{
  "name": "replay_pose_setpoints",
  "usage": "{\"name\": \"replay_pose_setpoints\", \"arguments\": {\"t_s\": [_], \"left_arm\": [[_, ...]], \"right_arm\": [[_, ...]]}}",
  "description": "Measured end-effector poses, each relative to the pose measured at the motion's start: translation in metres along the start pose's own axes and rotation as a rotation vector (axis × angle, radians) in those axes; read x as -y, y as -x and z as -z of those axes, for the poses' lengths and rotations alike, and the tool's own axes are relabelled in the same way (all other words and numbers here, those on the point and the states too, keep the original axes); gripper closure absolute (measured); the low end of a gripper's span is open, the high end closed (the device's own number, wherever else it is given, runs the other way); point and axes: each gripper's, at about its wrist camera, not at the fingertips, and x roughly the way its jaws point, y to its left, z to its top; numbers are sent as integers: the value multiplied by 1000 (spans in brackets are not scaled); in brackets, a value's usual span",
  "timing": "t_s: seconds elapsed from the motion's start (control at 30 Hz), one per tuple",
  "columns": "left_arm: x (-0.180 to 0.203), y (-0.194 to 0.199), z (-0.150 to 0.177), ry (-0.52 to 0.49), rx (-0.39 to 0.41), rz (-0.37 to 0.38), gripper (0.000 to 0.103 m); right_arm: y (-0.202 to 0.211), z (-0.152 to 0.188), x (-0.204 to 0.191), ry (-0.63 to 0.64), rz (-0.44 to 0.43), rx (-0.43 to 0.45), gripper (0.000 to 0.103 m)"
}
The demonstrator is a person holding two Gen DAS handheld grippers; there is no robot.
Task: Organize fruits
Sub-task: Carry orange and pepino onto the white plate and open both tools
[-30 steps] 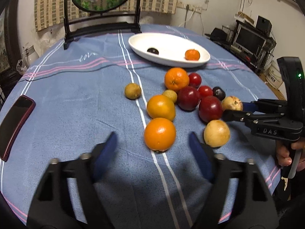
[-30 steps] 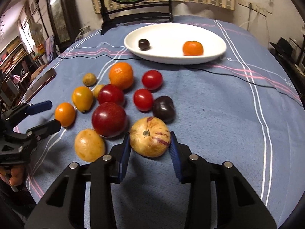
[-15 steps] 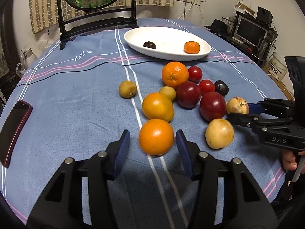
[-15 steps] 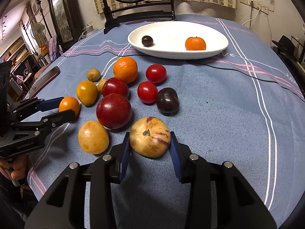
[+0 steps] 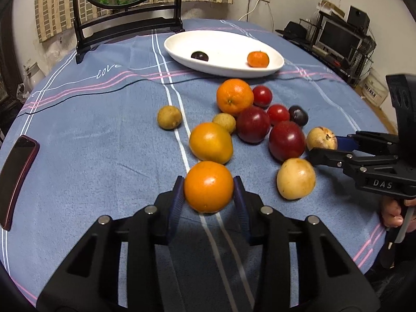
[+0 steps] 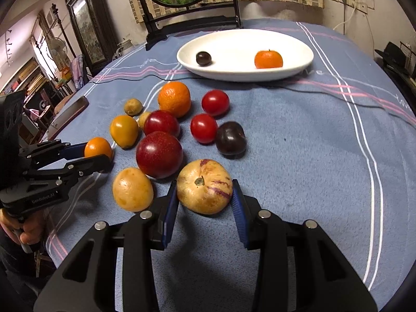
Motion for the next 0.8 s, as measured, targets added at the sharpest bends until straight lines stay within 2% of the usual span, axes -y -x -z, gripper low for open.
{"name": "replay_pose_setpoints", "arguments": {"t_s": [0.1, 0.2, 0.27, 0.37, 0.47, 0.53, 0.6, 0.8], "left_arm": [[-11, 12, -17, 53, 42, 68, 65], [-12, 16, -39, 65, 83, 80, 65], [-8, 13, -64, 59, 119, 78, 65], [-2, -6, -106, 70, 134, 110, 65], [1, -41, -148, 76, 91, 108, 65], [-2, -63, -170, 93, 52, 109, 65], [-3, -86, -189, 96, 12, 106, 65], [-1, -128, -214, 71, -38, 41, 65]], "right_arm": [[12, -14, 1, 18, 0, 63, 63], [17, -37, 6, 7, 13, 139, 63], [12, -63, 15, -29, 16, 183, 63], [-8, -99, 24, -45, 37, 224, 63], [-38, -126, 27, -9, 50, 218, 63], [-54, -136, 29, 16, 82, 209, 63], [-64, -138, 33, 21, 72, 188, 63], [-74, -138, 37, 37, 58, 142, 63]]}}
